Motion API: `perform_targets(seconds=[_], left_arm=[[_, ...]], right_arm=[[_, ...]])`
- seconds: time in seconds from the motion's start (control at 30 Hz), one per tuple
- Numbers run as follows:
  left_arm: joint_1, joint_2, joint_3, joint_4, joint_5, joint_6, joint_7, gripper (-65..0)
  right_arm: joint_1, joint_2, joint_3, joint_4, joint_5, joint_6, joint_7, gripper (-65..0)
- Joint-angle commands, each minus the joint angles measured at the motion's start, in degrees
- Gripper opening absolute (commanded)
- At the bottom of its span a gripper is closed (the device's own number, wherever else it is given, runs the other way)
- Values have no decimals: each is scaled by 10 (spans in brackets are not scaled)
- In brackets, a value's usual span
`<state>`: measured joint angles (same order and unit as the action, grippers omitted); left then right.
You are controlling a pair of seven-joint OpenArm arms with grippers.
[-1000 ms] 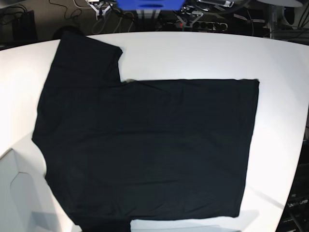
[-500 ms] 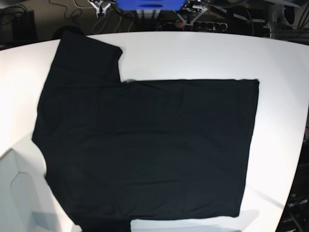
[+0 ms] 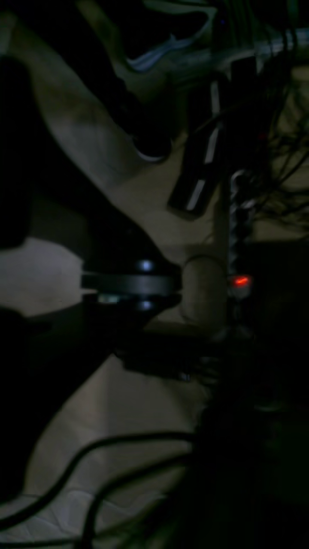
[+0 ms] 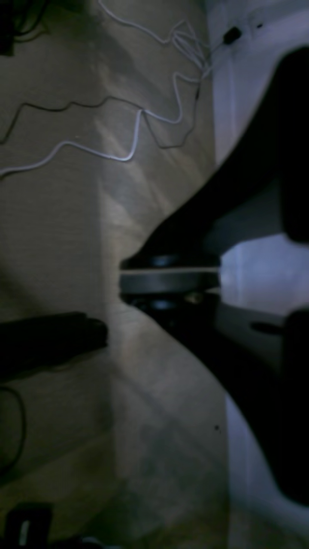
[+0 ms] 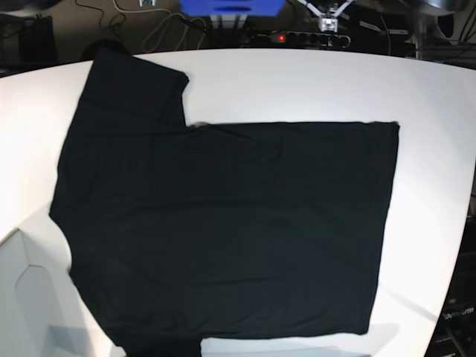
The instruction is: Fold the T-shirt properly
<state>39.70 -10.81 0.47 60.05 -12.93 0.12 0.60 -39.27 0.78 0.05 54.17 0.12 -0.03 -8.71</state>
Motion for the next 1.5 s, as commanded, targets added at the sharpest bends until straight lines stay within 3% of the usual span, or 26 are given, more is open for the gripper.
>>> perform_targets(seconds=[0.0,0.17,0.3,0.47,0.73,0.8,0.87,1.0,1.07,1.17,1.3,1.47], left_arm=[[27,-14,-1,32,-14,1,-6,-650],[102,-58,-3,158,-36,1,-6,-650],[162,-82,-5,237,-37,5,-7,-650],[221,-92,-10,330,-35,5,-10,-650],[283,-94,-90,484,-34,5,-6,-648],[283,-93,-117,508,-36,3,-6,-618],[282,-92,-134,521,-38,3,-6,-543],[275,-92,-165,531,-38,1,-10,-324],[256,-91,-173,531,-38,1,-11,-257],[218,-75,-196,526,-39,1,-6,-242],[157,-40,-243,525,-39,1,-4,-238],[42,-27,-281,494,-39,-1,102,-238]], right_arm=[[-28,0,0,27,1,3,4,-650],[-111,1,4,151,1,3,4,-650],[-180,20,5,260,2,3,4,-650],[-256,38,14,398,2,3,4,-650],[-325,41,56,595,2,3,4,-650],[-323,41,67,617,2,3,4,-650],[-314,40,77,625,2,3,8,-642],[-275,39,83,627,2,3,8,-496],[-259,41,82,627,2,3,9,-410],[-235,41,82,627,2,3,9,-331],[-212,41,82,627,2,3,4,-324],[-199,42,82,625,1,3,4,-324]])
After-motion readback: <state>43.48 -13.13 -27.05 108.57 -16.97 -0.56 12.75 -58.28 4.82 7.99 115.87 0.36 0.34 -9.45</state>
